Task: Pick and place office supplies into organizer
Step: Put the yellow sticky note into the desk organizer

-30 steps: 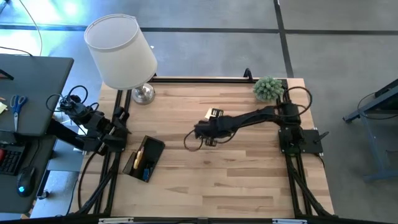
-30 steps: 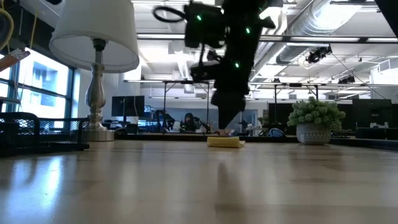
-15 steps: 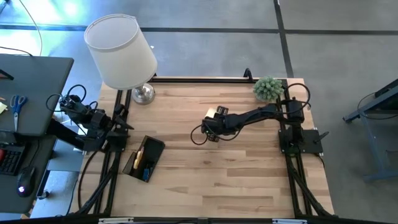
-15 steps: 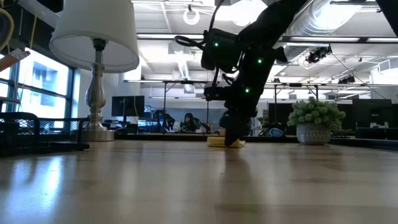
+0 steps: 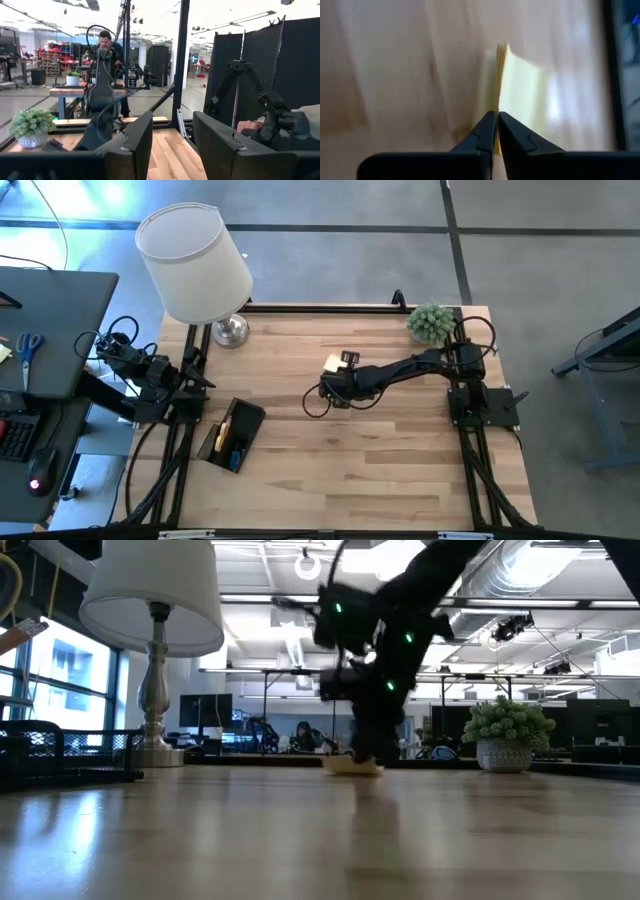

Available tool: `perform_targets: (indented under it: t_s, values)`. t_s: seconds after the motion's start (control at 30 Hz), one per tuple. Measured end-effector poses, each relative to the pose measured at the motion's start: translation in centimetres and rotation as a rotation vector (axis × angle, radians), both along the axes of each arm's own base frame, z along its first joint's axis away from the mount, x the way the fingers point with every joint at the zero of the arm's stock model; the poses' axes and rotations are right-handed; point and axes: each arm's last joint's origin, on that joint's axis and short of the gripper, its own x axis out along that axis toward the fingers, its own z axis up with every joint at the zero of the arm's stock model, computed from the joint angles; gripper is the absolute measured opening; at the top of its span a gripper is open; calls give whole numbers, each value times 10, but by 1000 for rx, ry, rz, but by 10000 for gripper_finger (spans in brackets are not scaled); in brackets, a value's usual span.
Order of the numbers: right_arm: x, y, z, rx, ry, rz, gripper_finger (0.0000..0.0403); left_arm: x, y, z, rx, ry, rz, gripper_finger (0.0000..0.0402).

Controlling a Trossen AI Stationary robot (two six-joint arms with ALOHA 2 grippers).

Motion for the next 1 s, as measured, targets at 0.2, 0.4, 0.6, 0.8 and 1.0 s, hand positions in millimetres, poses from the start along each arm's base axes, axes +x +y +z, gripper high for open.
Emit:
perform_targets:
  t_s: [0.2,0.4,0.6,0.8,1.0]
  values:
    - [22,27,36,-74,-18,128,3,-14,5,19,-59,0,-104,131]
    - [53,75,93,-110,-178,407,1,-22,8,22,-46,78,-171,131]
    - [72,103,133,-141,-292,782,1,-22,9,22,-50,84,-130,131]
    - [94,100,109,-235,-261,953,1,-23,9,23,-60,77,-128,131]
    - [118,87,83,-286,-220,1049,0,-23,9,23,-70,75,-130,131]
